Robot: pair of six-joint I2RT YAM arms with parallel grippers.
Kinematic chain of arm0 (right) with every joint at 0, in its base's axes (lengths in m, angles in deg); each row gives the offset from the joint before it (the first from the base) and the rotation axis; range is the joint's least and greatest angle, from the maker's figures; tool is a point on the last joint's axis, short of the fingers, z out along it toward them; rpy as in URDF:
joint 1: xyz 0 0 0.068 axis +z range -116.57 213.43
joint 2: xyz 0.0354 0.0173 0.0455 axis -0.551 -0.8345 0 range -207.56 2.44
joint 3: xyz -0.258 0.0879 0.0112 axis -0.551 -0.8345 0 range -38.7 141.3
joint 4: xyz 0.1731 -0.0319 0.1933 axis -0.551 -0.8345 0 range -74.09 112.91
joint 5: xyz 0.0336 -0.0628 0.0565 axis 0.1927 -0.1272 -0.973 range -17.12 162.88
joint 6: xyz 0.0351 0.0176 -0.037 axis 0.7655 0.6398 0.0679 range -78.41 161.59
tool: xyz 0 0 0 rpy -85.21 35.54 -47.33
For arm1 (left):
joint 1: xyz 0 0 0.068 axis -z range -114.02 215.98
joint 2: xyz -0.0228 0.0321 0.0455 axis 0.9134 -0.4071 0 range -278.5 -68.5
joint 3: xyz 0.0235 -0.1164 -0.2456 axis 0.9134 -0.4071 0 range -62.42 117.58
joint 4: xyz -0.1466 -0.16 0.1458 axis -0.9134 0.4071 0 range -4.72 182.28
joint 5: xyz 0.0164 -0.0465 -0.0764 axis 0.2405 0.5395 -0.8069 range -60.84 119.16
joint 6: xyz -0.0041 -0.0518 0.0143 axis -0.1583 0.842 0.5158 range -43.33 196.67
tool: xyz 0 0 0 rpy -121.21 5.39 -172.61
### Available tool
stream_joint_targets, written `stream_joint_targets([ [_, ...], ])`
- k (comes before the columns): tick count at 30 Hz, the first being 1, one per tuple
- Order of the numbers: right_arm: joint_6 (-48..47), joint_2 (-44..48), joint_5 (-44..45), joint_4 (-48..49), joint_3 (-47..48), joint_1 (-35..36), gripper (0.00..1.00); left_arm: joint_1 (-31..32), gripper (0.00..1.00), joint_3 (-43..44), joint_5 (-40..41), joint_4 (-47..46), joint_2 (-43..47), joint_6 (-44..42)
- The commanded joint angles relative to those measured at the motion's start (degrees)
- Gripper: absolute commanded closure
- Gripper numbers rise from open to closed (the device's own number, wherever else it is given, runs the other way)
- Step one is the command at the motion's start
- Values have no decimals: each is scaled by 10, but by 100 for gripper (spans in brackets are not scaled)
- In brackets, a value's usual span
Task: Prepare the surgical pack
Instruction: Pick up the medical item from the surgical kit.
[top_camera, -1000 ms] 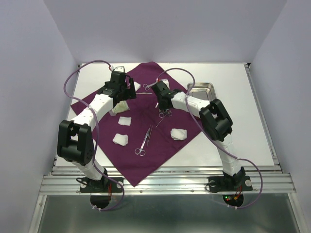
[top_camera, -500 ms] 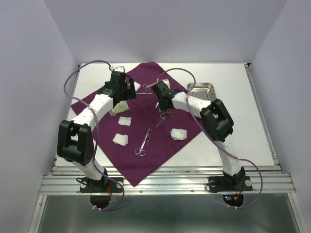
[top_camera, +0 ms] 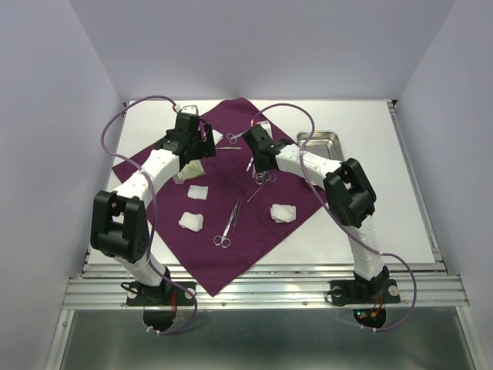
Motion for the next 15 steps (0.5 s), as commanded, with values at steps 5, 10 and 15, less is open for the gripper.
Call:
stream_joint_targets([
  [5,-13,51,33,3,-8,-3,87,1,1,4,3,-8,5,-8],
  [10,-22,68,24,10,-20,-17,87,1,1,4,3,-8,4,-7],
  [15,-32,87,13,20,-32,-29,87,1,1,3,3,-8,4,-8],
])
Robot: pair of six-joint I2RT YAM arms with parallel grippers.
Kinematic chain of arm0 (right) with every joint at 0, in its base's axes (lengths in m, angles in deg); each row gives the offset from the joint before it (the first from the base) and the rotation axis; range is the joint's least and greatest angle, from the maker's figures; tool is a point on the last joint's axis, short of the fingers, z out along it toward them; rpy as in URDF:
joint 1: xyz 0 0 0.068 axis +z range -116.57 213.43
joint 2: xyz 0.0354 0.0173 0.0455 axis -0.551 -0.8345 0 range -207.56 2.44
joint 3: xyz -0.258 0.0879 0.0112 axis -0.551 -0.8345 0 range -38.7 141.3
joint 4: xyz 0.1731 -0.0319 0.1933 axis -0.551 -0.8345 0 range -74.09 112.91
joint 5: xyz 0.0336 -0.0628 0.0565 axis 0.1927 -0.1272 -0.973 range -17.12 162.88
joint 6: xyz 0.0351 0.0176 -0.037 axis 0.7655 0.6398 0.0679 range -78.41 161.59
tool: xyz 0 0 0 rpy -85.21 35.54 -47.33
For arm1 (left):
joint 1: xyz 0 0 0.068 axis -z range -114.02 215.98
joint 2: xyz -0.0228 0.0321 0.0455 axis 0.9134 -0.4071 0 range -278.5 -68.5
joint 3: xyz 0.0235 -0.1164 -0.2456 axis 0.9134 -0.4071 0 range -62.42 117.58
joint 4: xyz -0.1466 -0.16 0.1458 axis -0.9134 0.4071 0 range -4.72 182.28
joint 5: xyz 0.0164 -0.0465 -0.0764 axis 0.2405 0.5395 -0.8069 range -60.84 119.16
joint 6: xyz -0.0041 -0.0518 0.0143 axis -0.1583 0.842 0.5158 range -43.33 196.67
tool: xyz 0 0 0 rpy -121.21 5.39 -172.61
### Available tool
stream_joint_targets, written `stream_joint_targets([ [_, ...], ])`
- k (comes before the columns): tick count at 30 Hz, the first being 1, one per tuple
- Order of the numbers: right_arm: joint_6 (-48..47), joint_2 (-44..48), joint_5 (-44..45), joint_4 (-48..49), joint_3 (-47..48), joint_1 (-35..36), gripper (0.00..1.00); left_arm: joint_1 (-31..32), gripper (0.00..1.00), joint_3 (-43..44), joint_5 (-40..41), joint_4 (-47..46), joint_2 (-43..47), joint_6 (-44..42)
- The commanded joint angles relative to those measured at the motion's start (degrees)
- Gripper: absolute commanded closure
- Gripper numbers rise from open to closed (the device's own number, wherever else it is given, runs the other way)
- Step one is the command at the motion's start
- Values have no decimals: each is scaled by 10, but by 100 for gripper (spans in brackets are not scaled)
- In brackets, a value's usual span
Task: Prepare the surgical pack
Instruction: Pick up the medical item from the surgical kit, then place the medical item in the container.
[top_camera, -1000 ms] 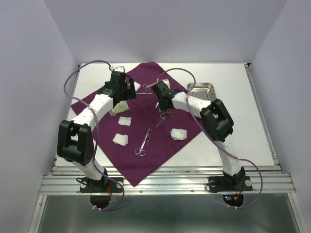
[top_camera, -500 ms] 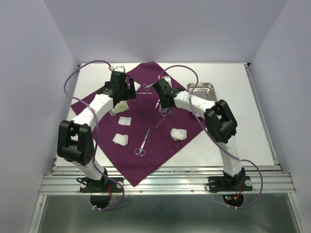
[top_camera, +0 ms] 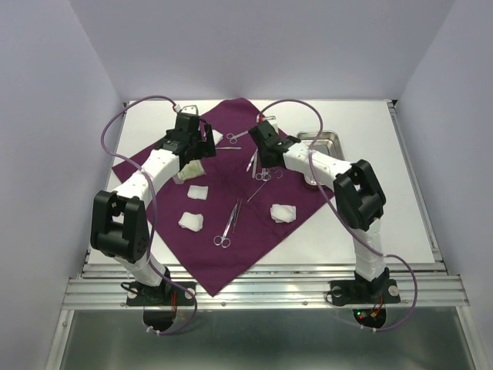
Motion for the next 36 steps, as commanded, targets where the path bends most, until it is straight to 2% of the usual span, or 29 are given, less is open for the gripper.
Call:
stream_joint_targets([
  [1,-15,49,2,19,-9,-15,87,1,1,4,3,-8,4,-8],
  [9,-20,86,3,27,-35,-46,87,1,1,4,3,-6,3,-7],
  [23,-46,173,-7,52,-135,-160,87,1,1,6,2,-6,-3,-8],
  [36,-76,130,6,99,-173,-177,87,1,1,5,2,-4,2,-5],
])
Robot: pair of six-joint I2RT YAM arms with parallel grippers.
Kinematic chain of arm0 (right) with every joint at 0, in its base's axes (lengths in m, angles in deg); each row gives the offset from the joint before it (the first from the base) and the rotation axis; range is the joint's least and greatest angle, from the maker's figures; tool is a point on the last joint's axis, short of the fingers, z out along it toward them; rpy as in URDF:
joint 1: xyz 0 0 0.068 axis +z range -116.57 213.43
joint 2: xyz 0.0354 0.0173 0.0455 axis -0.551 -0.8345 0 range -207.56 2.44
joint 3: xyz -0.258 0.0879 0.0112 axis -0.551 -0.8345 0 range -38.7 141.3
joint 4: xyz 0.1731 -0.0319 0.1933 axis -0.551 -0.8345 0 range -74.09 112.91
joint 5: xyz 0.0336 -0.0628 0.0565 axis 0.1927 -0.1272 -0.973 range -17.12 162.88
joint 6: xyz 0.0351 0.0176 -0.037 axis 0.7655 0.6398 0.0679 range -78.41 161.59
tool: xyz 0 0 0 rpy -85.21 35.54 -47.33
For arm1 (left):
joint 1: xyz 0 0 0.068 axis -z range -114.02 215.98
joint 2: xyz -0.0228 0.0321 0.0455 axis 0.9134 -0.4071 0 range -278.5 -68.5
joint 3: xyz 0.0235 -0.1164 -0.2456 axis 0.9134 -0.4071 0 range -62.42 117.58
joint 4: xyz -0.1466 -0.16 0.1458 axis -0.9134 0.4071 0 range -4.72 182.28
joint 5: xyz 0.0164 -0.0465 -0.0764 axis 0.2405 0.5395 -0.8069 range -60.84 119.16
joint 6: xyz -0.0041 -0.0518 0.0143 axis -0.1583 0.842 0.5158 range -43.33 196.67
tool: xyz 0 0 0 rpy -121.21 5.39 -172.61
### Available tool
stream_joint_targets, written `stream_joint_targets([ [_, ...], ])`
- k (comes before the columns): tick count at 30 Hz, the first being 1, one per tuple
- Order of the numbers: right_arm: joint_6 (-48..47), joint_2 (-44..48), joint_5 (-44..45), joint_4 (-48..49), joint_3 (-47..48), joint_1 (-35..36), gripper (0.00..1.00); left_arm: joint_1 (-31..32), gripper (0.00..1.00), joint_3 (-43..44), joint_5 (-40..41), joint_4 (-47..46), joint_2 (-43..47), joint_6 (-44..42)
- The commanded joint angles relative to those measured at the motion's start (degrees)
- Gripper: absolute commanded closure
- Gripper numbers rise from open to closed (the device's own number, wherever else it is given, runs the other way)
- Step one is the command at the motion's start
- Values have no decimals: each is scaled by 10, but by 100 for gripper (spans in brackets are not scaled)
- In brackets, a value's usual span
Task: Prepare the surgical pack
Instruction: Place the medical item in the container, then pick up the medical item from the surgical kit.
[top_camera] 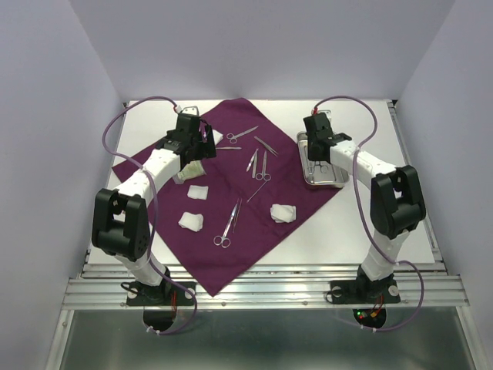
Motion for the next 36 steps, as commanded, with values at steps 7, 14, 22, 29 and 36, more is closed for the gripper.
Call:
stream_joint_targets([
  [7,-27,-51,12,64,4,3,86,1,1,6,2,-5,14,-7],
  [14,-31,-63,14,72,1,3,70,1,1,7,1,-4,15,-8],
  [22,-29,-43,23,26,50,3,46,1,1,9,-6,-5,14,-3],
  [29,9,-13,-22,3,92,21,47,1,1,12,-6,-5,14,-3],
  [36,45,-84,-36,-35,171,82,47,1,1,14,-6,-2,12,-3],
])
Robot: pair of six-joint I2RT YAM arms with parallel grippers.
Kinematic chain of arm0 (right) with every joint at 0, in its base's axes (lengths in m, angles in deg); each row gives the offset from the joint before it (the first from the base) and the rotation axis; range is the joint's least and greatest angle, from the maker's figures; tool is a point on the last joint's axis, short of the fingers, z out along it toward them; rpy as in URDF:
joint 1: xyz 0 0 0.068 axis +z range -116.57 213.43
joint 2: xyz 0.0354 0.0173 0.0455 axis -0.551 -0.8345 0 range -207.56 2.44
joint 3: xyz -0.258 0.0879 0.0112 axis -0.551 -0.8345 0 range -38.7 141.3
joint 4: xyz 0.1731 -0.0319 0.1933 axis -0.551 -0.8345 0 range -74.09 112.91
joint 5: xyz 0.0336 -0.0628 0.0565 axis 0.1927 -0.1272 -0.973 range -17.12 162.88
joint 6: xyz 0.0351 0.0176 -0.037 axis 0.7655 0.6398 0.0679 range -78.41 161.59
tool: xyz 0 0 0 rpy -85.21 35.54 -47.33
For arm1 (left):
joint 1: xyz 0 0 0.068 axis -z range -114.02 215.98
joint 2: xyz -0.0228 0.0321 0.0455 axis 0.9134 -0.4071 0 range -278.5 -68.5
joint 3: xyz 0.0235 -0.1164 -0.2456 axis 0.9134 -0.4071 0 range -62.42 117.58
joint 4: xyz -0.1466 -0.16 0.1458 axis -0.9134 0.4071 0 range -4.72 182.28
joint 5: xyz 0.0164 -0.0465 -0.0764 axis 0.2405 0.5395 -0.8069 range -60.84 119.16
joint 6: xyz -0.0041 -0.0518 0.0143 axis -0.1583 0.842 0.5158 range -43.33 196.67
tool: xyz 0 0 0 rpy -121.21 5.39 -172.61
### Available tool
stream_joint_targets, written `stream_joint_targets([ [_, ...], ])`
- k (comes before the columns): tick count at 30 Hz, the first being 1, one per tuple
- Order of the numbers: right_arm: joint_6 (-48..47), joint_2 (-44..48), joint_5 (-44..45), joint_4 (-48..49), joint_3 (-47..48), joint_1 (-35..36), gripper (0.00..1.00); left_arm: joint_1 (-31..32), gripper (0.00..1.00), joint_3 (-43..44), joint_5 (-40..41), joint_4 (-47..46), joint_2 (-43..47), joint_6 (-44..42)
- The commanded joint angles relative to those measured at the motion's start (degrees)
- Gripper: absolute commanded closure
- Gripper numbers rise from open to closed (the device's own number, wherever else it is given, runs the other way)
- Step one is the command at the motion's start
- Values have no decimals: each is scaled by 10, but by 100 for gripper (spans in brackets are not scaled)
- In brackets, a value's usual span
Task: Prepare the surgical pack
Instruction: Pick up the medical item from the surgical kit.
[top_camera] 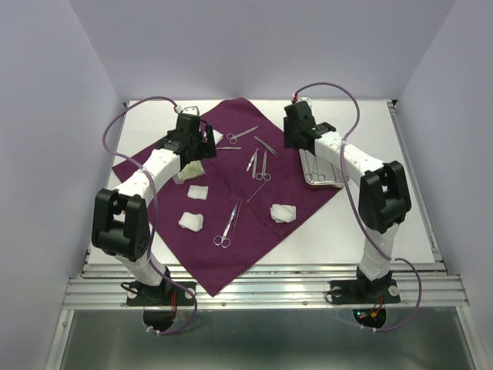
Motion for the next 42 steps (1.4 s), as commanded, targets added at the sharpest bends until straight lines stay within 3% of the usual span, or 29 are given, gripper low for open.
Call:
stream_joint_targets([
  [1,25,-49,-16,-25,64,40,47,1,1,15,4,0,14,-4],
  [15,118,-196,-31,-93,202,95,52,1,1,7,11,-1,16,-5],
  [31,137,-221,-31,-88,180,101,57,1,1,-1,14,-4,19,-8],
  [42,137,-249,-7,-92,190,106,66,1,1,-3,13,-5,20,-6],
])
